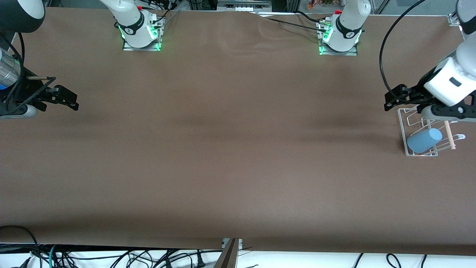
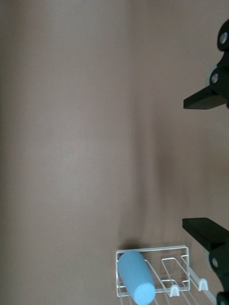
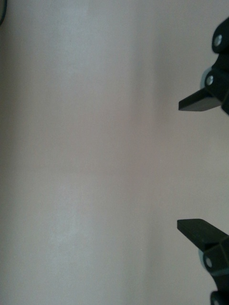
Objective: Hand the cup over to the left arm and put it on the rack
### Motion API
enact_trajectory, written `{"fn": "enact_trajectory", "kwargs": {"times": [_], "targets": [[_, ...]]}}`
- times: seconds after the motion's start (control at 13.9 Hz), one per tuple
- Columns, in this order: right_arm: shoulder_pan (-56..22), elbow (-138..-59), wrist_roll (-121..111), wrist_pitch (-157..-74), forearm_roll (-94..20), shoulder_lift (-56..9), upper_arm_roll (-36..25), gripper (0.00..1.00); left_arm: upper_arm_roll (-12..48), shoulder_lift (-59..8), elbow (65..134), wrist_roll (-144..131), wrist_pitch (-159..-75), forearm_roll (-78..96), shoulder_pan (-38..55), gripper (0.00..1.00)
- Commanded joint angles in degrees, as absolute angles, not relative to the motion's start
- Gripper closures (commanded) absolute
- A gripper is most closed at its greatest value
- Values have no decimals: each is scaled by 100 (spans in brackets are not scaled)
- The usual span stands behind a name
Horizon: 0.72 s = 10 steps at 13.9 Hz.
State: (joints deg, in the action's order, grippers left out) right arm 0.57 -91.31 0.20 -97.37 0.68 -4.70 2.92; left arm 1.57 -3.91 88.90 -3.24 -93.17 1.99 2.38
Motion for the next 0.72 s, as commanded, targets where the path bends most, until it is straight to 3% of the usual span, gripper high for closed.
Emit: {"fn": "enact_trajectory", "kwargs": {"times": [0.0,0.65], "targets": [[97,-8982,-70,-9650,-9,-519,299,0,-193,158,9615,-316,-9650,281,686,0],[97,-8982,-62,-9650,-35,-519,299,0,229,132,9721,-167,-9712,-308,299,0]]}}
